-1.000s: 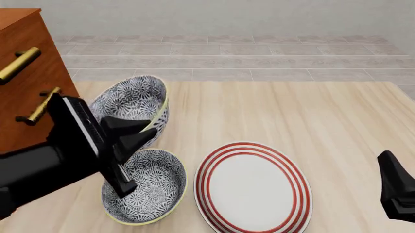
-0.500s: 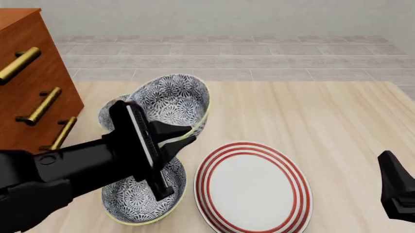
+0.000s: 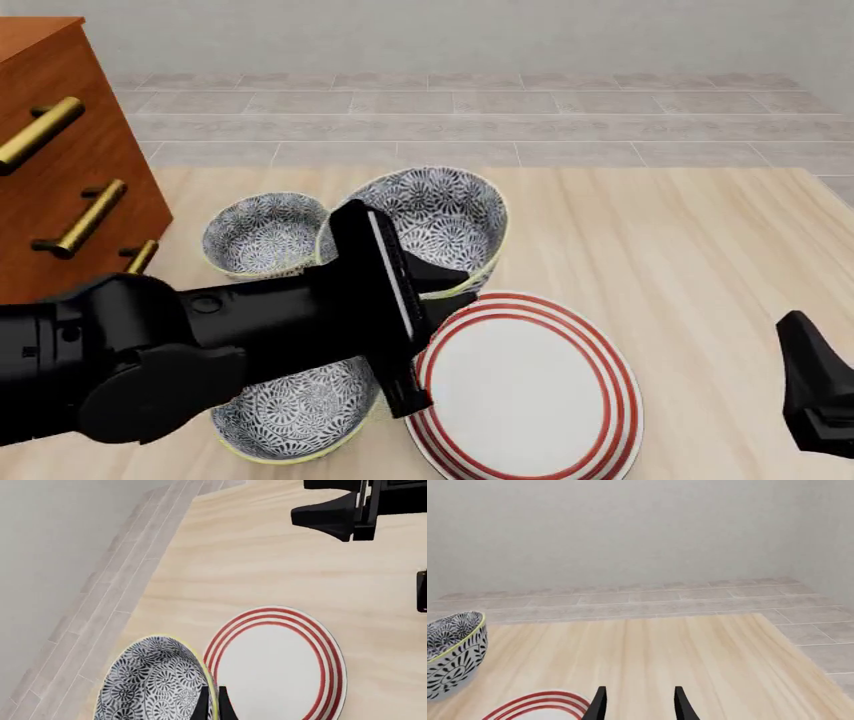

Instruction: Put the bowl at the front on the plate.

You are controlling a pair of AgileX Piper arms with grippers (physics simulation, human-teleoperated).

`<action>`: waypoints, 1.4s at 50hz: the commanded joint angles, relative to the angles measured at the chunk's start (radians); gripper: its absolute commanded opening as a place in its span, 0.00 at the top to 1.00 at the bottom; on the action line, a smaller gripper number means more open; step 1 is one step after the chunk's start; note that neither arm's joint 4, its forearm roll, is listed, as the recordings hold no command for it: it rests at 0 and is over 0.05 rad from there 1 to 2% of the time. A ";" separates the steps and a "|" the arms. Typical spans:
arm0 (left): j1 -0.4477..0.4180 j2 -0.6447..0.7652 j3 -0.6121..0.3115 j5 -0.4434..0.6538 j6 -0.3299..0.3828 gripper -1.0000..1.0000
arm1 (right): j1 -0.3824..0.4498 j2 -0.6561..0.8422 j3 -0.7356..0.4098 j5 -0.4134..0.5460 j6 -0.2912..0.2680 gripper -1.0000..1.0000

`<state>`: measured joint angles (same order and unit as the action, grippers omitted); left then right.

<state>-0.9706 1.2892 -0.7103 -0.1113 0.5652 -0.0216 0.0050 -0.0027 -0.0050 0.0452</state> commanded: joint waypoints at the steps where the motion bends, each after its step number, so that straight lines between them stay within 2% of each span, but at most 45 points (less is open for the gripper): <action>1: -0.045 0.047 -0.070 0.039 -0.014 1.00 | 0.003 0.002 0.001 -0.001 -0.003 0.00; 9: -0.071 0.076 -0.088 0.043 -0.008 1.00 | 0.005 -0.001 0.000 0.002 -0.008 0.00; 11: -0.076 0.083 -0.084 0.028 0.008 1.00 | 0.006 0.000 0.000 0.003 -0.010 0.00; 28: -0.129 0.185 -0.095 -0.035 0.002 1.00 | 0.005 -0.002 0.000 0.002 -0.013 0.00; 43: -0.138 0.265 -0.155 -0.042 -0.013 1.00 | 0.005 -0.003 -0.002 0.002 -0.015 0.00; 51: -0.139 0.306 -0.144 -0.081 0.012 1.00 | 0.003 -0.003 -0.003 0.001 -0.014 0.00; 70: -0.193 0.352 -0.156 -0.056 -0.013 1.00 | 0.000 -0.004 0.000 -0.002 -0.011 0.00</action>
<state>-1.1412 1.6246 -0.8587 -0.1727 0.5492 -0.0204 0.0017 -0.0032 -0.0065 0.0325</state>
